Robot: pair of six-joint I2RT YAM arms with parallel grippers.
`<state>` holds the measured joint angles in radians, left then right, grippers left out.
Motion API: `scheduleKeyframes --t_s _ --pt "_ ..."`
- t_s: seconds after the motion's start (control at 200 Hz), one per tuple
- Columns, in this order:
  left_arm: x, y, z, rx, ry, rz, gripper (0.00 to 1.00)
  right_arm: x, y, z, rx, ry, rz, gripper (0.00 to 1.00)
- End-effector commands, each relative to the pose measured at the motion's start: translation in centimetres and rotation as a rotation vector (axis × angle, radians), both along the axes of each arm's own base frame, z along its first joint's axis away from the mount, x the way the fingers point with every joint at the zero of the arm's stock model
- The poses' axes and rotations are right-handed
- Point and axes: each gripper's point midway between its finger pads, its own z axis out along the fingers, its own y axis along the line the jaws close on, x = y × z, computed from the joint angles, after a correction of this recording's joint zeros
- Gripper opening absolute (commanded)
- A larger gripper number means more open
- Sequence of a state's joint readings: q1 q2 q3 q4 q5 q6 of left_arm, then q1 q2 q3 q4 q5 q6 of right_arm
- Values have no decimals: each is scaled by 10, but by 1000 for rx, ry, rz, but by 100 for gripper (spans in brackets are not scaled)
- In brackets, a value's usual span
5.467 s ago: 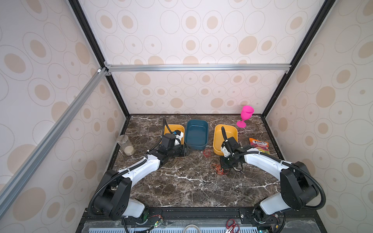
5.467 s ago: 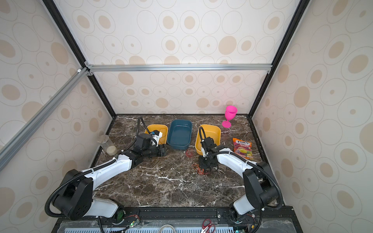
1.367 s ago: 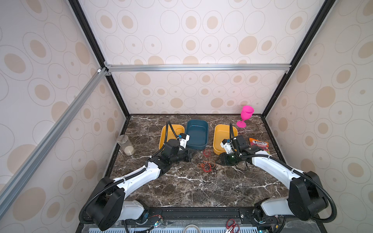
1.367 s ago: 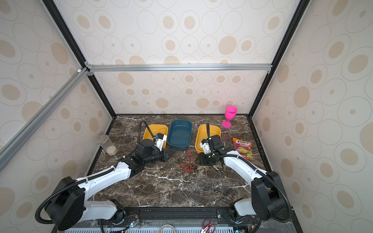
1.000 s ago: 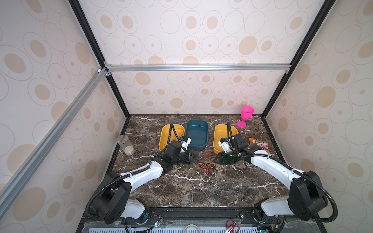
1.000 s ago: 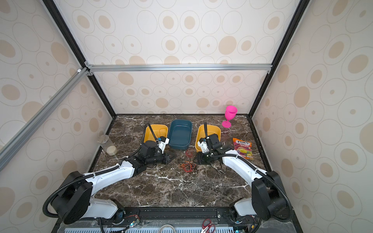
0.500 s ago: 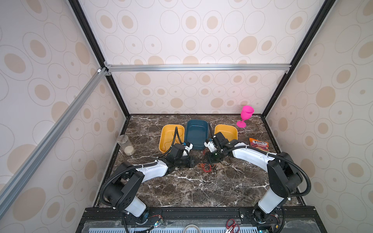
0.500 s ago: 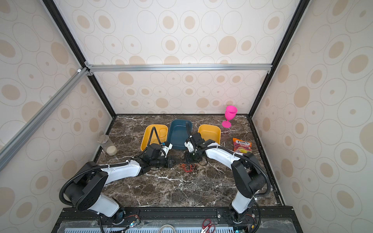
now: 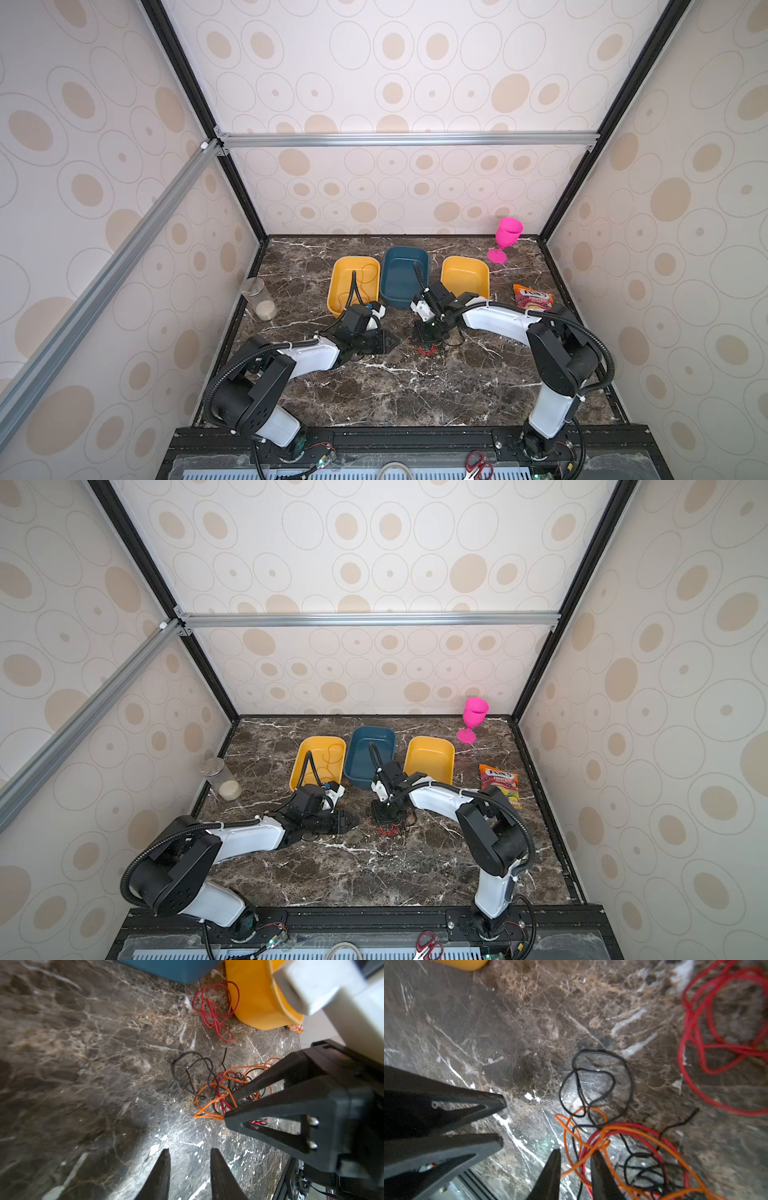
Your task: Untangle the cables
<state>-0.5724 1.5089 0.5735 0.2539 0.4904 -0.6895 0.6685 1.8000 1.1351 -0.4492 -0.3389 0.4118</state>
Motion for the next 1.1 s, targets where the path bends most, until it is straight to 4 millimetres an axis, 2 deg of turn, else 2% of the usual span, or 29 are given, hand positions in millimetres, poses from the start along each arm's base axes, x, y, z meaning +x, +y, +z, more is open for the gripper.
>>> scheduleKeyframes --t_s 0.0,0.1,0.23,0.45,0.55,0.64,0.93,1.095 --pt "5 2 11 -22 -29 23 33 6 5 12 0 -63 7 9" --pt "2 4 10 -28 -22 26 33 6 3 22 6 -101 22 0" --pt "5 -1 21 -72 -53 12 33 -1 4 40 55 -136 64 0" --pt "3 -5 25 -98 -63 -5 34 -15 11 66 175 -163 133 0" --pt "1 -11 40 -181 -89 -25 34 -22 19 78 256 -161 170 0" --pt "-2 -16 55 -251 -114 -41 36 -27 22 83 291 -158 196 0" --pt "-9 -12 74 -343 -152 -35 46 -38 21 83 315 -141 240 0" --pt "-6 -9 65 -312 -138 -11 44 -41 28 94 382 -146 253 0"
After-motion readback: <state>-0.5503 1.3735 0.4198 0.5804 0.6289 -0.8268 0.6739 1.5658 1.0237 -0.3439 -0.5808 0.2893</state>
